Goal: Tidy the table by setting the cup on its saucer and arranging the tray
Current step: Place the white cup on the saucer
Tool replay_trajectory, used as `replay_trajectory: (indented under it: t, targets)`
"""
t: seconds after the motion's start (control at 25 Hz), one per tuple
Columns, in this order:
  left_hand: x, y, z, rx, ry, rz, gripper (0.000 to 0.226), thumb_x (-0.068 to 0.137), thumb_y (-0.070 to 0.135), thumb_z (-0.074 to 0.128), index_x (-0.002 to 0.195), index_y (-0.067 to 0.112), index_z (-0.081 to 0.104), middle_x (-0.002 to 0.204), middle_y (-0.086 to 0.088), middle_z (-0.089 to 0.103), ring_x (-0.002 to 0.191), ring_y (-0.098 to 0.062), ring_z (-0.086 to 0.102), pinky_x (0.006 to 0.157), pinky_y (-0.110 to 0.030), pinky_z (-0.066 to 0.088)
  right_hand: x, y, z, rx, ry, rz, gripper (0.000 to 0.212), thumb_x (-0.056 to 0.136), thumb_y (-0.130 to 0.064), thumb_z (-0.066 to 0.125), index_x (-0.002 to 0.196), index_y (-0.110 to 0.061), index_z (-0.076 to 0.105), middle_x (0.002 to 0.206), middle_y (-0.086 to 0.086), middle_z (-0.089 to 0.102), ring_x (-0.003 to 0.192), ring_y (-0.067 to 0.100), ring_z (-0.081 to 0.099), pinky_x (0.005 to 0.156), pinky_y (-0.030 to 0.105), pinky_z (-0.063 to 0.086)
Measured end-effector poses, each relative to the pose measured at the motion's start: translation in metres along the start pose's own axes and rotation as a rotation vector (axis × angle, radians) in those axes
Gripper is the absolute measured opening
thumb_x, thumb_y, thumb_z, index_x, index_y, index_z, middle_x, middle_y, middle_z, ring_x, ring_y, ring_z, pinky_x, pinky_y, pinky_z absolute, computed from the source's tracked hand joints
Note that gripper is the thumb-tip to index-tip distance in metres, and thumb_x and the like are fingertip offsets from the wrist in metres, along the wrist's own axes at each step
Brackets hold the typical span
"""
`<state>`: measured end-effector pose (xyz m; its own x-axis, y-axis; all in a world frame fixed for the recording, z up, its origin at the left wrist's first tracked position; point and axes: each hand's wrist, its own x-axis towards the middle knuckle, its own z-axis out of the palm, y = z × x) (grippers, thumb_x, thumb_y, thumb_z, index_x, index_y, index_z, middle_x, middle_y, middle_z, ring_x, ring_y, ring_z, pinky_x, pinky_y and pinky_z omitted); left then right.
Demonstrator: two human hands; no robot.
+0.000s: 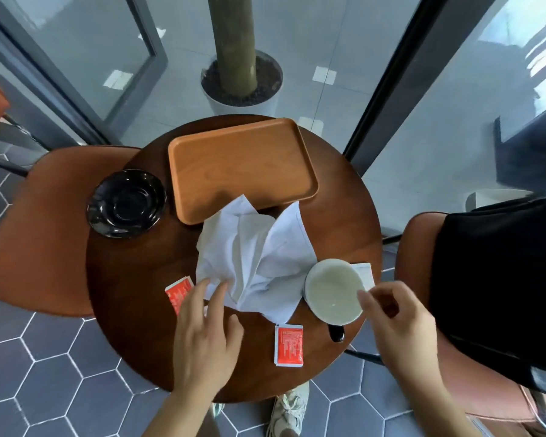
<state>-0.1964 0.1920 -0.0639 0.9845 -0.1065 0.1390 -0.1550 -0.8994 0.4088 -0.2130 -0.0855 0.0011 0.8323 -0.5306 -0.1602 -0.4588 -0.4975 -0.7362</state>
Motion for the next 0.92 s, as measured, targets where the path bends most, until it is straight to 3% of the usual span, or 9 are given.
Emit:
replay_trajectory:
  t: [0.12,0.2,0.48,0.6,0.76,0.92]
  targets:
    - [0.0,-0.023,-0.005,0.098,-0.041,0.027,0.052,0.092,0.032,0.048,0.137,0.005,0.055,0.146,-0.022,0.043,0.137,-0.042,0.041,0.114,-0.054,0.036,-0.031,0.026,0.007,0.035,-0.064,0.095,0.029,0.074,-0.048,0.077,0.073,-0.025,0.059,0.069,-0.01,0.065,0.067,0.008,0.061,0.057,0.025,0.045]
    - [0.006,-0.044,-0.007,0.131,-0.055,-0.015,0.056,0.095,0.038,0.043,0.14,0.006,0.052,0.151,-0.022,0.039,0.143,-0.042,0.034,0.118,-0.055,0.028,-0.043,0.036,0.019,-0.002,-0.105,0.134,0.03,0.071,-0.047,0.079,0.074,-0.027,0.057,0.067,-0.01,0.063,0.066,0.006,0.06,0.056,0.024,0.044]
    - [0.03,-0.117,0.001,0.204,-0.044,-0.199,0.062,0.096,0.044,0.033,0.146,0.009,0.044,0.156,-0.019,0.033,0.147,-0.041,0.025,0.118,-0.061,0.019,-0.041,0.042,0.047,0.023,-0.161,0.244,0.026,0.079,-0.044,0.075,0.073,-0.023,0.061,0.077,-0.007,0.067,0.074,0.012,0.064,0.067,0.041,0.056]
    - [0.035,-0.132,0.006,0.208,-0.062,-0.263,0.058,0.097,0.042,0.035,0.146,0.012,0.044,0.157,-0.016,0.032,0.148,-0.041,0.023,0.117,-0.065,0.016,-0.04,0.037,0.047,0.037,-0.161,0.29,0.024,0.08,-0.042,0.074,0.075,-0.02,0.064,0.079,-0.005,0.068,0.076,0.013,0.064,0.07,0.041,0.056]
    - [0.028,-0.141,0.014,0.216,-0.075,-0.229,0.055,0.1,0.029,0.052,0.15,0.014,0.036,0.161,-0.015,0.025,0.15,-0.042,0.017,0.118,-0.064,0.011,-0.039,0.031,0.047,0.086,-0.139,0.31,0.022,0.079,-0.037,0.075,0.077,-0.017,0.066,0.081,0.0,0.069,0.078,0.018,0.066,0.069,0.036,0.056]
    - [0.027,-0.147,0.016,0.203,-0.072,-0.244,0.057,0.1,0.043,0.035,0.152,0.019,0.032,0.162,-0.01,0.022,0.151,-0.037,0.015,0.12,-0.059,0.009,-0.041,0.033,0.047,0.122,-0.07,0.314,0.016,0.079,-0.03,0.077,0.078,-0.018,0.067,0.08,0.0,0.071,0.078,0.018,0.068,0.067,0.033,0.055]
